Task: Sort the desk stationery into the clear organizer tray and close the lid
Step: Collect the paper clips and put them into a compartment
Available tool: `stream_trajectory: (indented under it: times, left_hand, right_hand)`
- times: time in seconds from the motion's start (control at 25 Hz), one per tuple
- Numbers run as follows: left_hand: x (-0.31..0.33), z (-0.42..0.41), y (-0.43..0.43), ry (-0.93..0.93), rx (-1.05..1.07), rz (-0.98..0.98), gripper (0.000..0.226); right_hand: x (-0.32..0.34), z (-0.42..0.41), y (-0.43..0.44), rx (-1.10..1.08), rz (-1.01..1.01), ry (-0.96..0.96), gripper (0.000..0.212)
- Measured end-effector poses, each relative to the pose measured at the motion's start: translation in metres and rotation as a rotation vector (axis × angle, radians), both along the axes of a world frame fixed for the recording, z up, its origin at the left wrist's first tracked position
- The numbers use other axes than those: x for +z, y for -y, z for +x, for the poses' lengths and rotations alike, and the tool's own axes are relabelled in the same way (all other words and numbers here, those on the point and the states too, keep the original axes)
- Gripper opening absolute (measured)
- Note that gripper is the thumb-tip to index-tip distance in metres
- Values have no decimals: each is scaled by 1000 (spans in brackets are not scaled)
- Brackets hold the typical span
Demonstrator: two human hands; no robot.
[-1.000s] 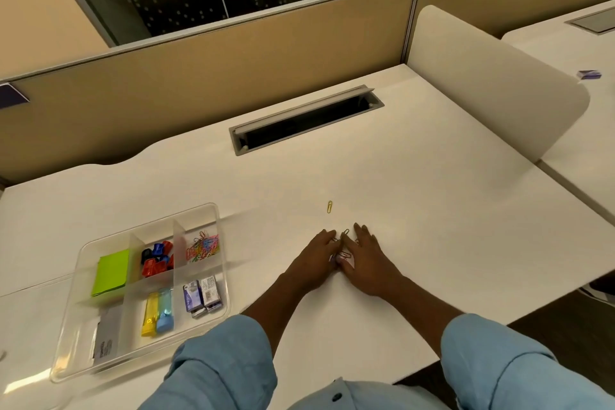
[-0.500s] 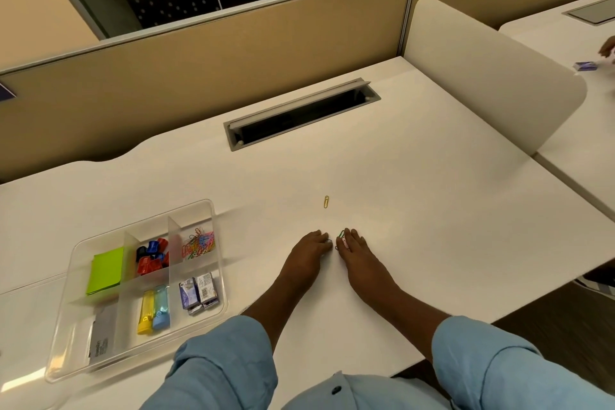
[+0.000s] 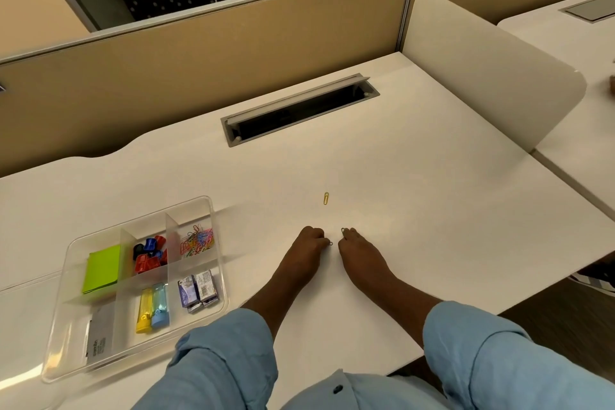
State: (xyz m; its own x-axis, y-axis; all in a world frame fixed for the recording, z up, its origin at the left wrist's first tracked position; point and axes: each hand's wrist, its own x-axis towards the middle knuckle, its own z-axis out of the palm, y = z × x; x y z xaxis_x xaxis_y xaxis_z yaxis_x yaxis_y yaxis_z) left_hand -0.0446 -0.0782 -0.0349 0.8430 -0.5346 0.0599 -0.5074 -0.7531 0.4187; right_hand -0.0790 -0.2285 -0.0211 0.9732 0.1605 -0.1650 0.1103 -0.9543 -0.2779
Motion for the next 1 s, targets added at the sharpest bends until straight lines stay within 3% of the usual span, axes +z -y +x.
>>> stream_trajectory:
  times: [0.16,0.32,0.48,0.68,0.84,1.0]
  left_hand:
    - [4,8,3,-45,7,15,32]
    - [9,15,12,-181,148,25,25]
    - [15,21,14,-340,262,-65,18]
    - [14,20,15,-313,326,-51,20]
    - [24,21,8,-419,586,-297,24]
    - [42,25,-12,-617,804,-730,19]
  right_hand:
    - [2,0,2,-105,162,53,21]
    - [3,10,6,-326,297,76,22]
    - [4,20,8,-412,375,88,20]
    - [11,34,16,-634,620,60,20]
    - [21,46,16,-910,849,-34,22]
    - [40,61,-7,-997,1095,-120,26]
